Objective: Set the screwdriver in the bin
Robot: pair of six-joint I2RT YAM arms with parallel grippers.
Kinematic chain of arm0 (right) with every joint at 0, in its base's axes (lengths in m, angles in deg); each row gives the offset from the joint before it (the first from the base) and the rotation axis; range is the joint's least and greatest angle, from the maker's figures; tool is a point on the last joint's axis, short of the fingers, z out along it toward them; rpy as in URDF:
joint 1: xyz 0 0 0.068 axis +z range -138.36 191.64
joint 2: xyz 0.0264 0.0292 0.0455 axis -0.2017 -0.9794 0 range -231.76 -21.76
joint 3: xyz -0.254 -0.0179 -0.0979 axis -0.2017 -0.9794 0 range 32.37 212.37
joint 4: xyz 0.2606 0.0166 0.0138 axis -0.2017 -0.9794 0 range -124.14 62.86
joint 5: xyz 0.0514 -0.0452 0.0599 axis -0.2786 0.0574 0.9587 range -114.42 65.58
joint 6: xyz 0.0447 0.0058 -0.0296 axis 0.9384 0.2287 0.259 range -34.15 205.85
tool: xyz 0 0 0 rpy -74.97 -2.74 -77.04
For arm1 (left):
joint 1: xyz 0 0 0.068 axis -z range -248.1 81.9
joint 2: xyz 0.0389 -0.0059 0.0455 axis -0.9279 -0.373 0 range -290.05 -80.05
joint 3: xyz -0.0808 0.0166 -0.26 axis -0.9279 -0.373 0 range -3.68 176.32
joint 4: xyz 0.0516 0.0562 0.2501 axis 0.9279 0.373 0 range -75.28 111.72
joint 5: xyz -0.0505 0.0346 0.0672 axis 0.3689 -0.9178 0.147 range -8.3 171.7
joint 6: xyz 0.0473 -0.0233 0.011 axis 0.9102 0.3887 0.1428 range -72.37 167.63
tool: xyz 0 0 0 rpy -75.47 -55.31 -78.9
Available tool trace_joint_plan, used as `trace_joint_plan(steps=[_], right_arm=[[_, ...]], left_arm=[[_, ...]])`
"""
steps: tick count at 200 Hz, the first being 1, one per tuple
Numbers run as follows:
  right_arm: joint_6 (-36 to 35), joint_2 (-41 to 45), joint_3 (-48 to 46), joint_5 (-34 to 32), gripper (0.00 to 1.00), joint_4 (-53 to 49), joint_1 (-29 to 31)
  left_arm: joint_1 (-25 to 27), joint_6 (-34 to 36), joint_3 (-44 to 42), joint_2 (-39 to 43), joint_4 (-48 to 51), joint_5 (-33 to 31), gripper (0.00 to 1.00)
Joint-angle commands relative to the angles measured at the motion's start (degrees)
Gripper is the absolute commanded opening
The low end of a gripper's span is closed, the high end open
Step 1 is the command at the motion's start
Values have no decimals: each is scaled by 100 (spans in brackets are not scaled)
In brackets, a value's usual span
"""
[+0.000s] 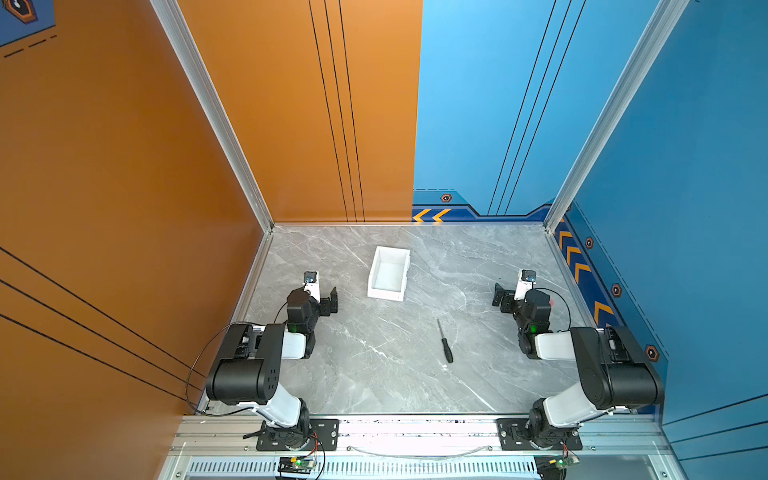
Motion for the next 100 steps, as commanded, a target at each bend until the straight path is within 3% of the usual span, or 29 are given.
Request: trace_joint_plan(steps=[1,100], right_arm=[[-57,0,56,26,100,-70,-3],[-55,1,54,39,100,-72,-12]], left_arm=[[-23,-60,34,70,23,77,98],[-23,-60,42,67,27,80,98]])
